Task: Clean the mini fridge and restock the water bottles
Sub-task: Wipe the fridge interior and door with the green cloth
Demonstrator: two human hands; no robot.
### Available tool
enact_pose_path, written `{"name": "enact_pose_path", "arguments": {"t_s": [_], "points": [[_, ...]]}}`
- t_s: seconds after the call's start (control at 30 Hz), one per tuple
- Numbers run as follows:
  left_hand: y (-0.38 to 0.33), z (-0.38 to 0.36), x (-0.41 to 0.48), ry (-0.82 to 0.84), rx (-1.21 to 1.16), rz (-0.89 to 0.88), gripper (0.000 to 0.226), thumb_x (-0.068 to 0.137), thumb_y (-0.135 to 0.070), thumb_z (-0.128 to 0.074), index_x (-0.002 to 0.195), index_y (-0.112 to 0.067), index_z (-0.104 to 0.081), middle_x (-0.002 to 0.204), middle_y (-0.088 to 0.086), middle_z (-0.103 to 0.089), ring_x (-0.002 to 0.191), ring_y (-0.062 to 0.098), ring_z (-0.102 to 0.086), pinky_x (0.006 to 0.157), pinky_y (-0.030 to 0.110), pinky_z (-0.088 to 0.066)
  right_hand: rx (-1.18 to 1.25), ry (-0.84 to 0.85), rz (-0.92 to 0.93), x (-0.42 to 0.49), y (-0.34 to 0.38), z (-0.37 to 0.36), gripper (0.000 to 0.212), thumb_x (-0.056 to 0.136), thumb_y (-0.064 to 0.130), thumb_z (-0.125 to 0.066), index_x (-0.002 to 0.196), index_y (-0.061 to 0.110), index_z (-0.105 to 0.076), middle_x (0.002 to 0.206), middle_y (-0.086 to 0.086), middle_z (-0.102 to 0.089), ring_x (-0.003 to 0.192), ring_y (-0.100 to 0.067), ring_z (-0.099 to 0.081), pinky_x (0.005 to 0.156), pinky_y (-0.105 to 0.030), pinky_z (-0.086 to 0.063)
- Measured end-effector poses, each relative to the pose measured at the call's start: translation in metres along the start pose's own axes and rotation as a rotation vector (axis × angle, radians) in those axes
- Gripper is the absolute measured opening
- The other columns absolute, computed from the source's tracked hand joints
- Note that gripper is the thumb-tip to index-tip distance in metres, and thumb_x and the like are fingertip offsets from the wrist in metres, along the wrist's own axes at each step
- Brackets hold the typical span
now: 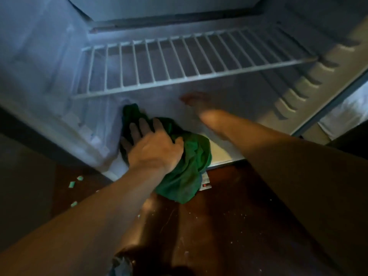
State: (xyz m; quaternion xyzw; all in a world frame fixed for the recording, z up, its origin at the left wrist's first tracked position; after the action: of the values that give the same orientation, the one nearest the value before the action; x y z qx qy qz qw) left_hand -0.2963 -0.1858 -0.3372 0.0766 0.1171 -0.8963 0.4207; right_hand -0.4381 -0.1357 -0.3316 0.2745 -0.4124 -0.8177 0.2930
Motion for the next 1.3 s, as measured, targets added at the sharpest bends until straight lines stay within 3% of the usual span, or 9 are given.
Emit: {"name": "enact_pose_path", "arguments": {"t_s": [0.07,0.13,0.4,0.67,0.8,0.9,1.0,1.1,1.3], "points": [[-0.003,0.001,0.004,-0.046,0.032,0.023,0.084,0.085,-0.062,-0.046,0.149,-0.015,-0.020,0.152,0.016,-0.022,0.140,0.038,-0.019,0.113,0.055,-0.018,-0.743,0.047,-0.007,-0.012,-0.048,0.017,0.051,0.100,0.033,-0.031,0.147,0.015,-0.029,0.157,-0.006,-0.024,0.142,-0.026,-0.025,0.115,-0.044,-0.023],[-0.001,-0.003,0.011,-0.098,0.053,0.011,0.083,0.084,-0.059,-0.052,0.146,-0.011,-0.025,0.143,0.019,-0.033,0.131,0.039,-0.030,0.106,0.052,-0.029,-0.929,-0.041,0.040,-0.032,-0.079,0.010,0.064,0.094,0.047,-0.016,0.152,0.020,-0.014,0.161,-0.005,-0.010,0.147,-0.024,-0.011,0.115,-0.052,-0.011],[0.000,0.001,0.075,-0.263,0.093,-0.081,0.053,0.088,-0.043,-0.053,0.126,-0.007,-0.048,0.130,0.023,-0.045,0.120,0.040,-0.041,0.099,0.047,-0.038,-0.877,0.055,-0.071,-0.035,-0.081,0.007,0.069,0.097,0.055,-0.018,0.151,0.025,0.013,0.159,0.001,0.022,0.145,-0.019,0.021,0.114,-0.053,0.013],[-0.015,-0.003,0.063,-0.277,0.068,0.121,0.051,0.091,-0.044,-0.046,0.130,-0.012,-0.045,0.139,0.021,-0.036,0.129,0.037,-0.031,0.101,0.054,-0.031,-0.666,0.134,-0.103,-0.033,-0.072,0.015,0.054,0.102,0.039,-0.016,0.153,0.030,0.001,0.160,0.004,0.013,0.146,-0.014,0.015,0.116,-0.048,0.011],[-0.068,-0.010,0.036,-0.218,-0.525,0.214,0.047,0.099,-0.042,-0.028,0.132,-0.015,-0.047,0.137,0.015,-0.047,0.125,0.032,-0.042,0.102,0.041,-0.033,-0.300,-0.011,-0.130,-0.044,-0.051,0.028,0.056,0.101,0.045,-0.024,0.152,0.030,-0.007,0.162,0.001,0.001,0.148,-0.019,0.004,0.118,-0.044,0.003],[-0.082,-0.001,0.027,-0.038,-1.121,0.275,0.051,0.102,-0.044,-0.022,0.136,-0.014,-0.046,0.136,0.014,-0.052,0.121,0.034,-0.051,0.103,0.039,-0.040,-0.649,-0.114,0.023,-0.057,-0.035,0.030,0.061,0.096,0.054,-0.027,0.150,0.040,-0.005,0.162,0.000,0.003,0.148,-0.027,0.003,0.116,-0.052,-0.004],[-0.031,0.014,0.019,-0.293,-0.626,-0.039,0.042,0.099,-0.035,-0.033,0.127,-0.011,-0.052,0.124,0.016,-0.058,0.117,0.034,-0.053,0.094,0.037,-0.040,-0.974,-0.042,0.217,-0.054,-0.029,0.010,0.060,0.089,0.064,-0.028,0.145,0.051,-0.013,0.161,0.001,-0.003,0.146,-0.032,-0.001,0.112,-0.062,-0.003],[0.025,-0.007,0.016,-0.230,-0.062,-0.165,0.066,0.084,-0.045,-0.025,0.139,-0.013,-0.043,0.138,0.017,-0.048,0.127,0.035,-0.043,0.105,0.042,-0.032,-1.036,-0.047,0.230,-0.043,-0.026,-0.006,0.041,0.092,0.049,-0.034,0.133,0.045,-0.043,0.149,0.005,-0.039,0.138,-0.029,-0.029,0.105,-0.060,-0.027],[0.025,-0.047,0.004,-0.387,0.037,-0.153,0.057,0.092,-0.039,-0.035,0.141,-0.012,-0.043,0.146,0.020,-0.042,0.135,0.039,-0.037,0.113,0.048,-0.026,-0.925,-0.079,0.524,-0.101,-0.055,0.026,0.032,0.091,0.035,-0.045,0.113,0.034,-0.069,0.124,0.009,-0.065,0.116,-0.020,-0.056,0.091,-0.042,-0.044]]}}
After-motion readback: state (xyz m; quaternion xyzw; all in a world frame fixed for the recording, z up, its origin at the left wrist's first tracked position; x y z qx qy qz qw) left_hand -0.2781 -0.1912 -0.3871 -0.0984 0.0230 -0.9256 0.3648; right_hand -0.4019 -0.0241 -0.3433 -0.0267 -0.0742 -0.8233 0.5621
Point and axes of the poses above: each hand's wrist, its own x-axis towards the middle knuckle, its own z-axis out of the back of the hand, y = z × x, the point moved 3 cm from there along x, towards the middle knuckle
